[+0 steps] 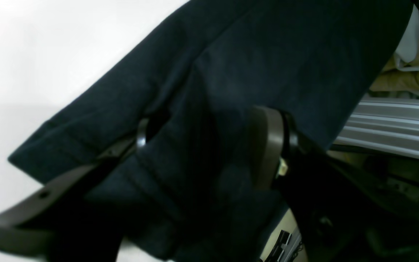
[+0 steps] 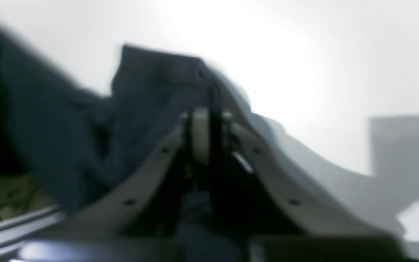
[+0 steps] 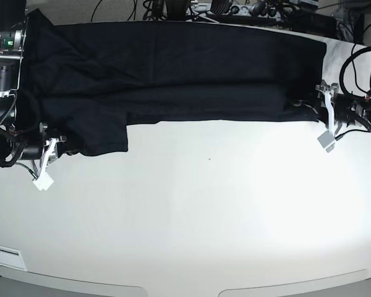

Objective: Fold the T-shirt properly
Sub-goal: 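Fold the loose sleeve end inward with the right gripper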

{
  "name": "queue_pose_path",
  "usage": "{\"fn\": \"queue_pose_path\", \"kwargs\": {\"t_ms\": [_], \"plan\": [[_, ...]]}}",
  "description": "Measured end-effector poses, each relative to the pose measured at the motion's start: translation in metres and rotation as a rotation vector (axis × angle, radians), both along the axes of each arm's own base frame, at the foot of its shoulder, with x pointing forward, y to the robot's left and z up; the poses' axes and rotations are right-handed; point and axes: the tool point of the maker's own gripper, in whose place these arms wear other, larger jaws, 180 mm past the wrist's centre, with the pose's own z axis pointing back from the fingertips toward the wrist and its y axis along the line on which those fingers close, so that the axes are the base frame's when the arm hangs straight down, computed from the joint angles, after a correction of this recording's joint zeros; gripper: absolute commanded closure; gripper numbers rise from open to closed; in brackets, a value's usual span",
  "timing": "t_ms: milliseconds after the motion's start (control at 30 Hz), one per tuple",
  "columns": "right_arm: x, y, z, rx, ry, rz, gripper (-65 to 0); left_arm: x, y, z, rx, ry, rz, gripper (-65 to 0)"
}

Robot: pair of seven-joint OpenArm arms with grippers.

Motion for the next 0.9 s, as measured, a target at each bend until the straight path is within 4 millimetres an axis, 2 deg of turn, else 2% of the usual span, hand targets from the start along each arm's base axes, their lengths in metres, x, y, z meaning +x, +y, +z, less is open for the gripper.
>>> {"fn": "queue_pose_path", "kwargs": {"t_ms": [100,233,367,533,667,800,900], "plan": [[0.004,0.011,0.026,0.113,-0.044,0.017,0.0,0.0,0.0,0.0,-0.001,-0.001,0.001,-36.0],[0.005,0.0,0.043,0.025,-0.108,0.062,0.0,0.004,-0.001,0.001,-0.009,-0.018,0.013,-36.0],[-0.007,0.014,0.069,-0.031,-0.219,0.167,0.0,0.004,-0.001,0.001,-0.01,-0.019,0.015,-36.0],[-0.065,0.041,0.067,-0.116,-0.249,0.358,0.0,0.004,-0.001,0.001,-0.009,-0.019,0.015,-36.0],[-0.103,0.059,0.083,-0.156,-0.312,0.5,0.0,0.005,-0.001,0.002,-0.008,-0.021,0.015,-36.0],[-0.145,0.065,0.08,-0.186,-0.277,0.605,0.0,0.005,-0.001,0.002,-0.009,-0.021,0.015,-36.0],[-0.167,0.068,0.074,-0.178,-0.238,0.64,0.0,0.005,-0.001,0.002,-0.009,-0.021,0.015,-36.0]]}}
